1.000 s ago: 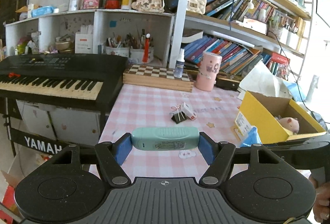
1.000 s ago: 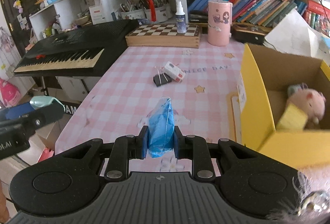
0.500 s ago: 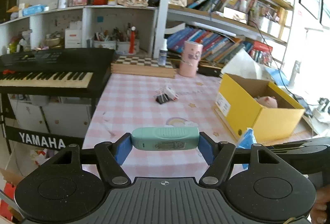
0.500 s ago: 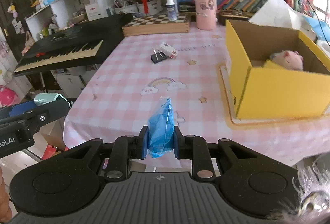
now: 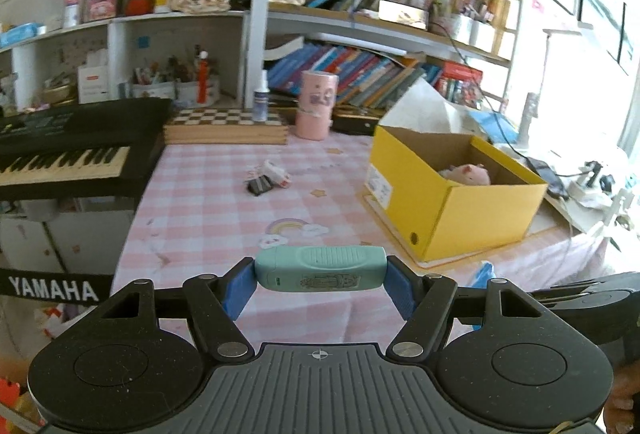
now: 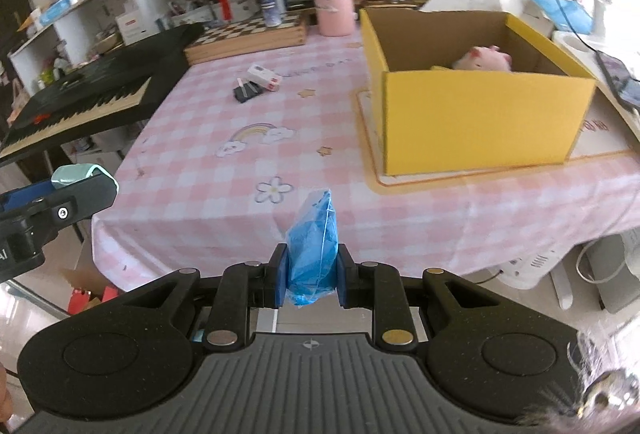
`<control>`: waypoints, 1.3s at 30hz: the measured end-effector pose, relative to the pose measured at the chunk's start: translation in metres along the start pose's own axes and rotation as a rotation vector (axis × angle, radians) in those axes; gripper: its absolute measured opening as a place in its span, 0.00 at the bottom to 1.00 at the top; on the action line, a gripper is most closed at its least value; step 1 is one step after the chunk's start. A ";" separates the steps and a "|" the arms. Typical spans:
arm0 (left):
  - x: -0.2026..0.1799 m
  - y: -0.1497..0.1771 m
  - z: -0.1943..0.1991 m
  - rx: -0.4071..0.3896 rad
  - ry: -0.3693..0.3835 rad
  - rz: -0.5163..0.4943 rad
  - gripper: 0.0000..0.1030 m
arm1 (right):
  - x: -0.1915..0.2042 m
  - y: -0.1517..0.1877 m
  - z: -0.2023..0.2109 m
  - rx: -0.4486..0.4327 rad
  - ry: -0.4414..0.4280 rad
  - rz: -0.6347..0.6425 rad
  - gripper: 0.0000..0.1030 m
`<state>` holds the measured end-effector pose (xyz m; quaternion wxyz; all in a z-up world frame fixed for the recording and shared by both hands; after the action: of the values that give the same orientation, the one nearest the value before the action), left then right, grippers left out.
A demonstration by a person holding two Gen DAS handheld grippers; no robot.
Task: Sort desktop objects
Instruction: 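Carry the mint-green block and blue bag with both tools toward the yellow box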
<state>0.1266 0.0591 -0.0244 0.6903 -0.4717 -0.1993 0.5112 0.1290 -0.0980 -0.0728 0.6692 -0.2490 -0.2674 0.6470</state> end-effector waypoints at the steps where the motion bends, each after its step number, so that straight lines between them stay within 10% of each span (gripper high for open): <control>1: -0.003 0.000 -0.002 0.004 0.009 -0.007 0.68 | -0.004 0.002 0.001 0.001 0.006 -0.009 0.21; 39: -0.123 -0.023 -0.090 0.048 0.217 -0.142 0.68 | -0.141 -0.006 0.002 0.026 0.152 -0.167 0.21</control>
<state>0.1577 -0.0922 -0.0224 0.7533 -0.4923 -0.1439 0.4117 0.1292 -0.2391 -0.0722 0.7423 -0.2654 -0.2271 0.5718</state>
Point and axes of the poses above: each gripper's, at about its wrist camera, not at the fingertips, and z roughly against the way its jaws point, x to its left, y to its underside, the point moved 9 cm from there along -z, roughly the way its jaws point, and after that the axes turned 11 degrees about y, right-handed, at the moved point
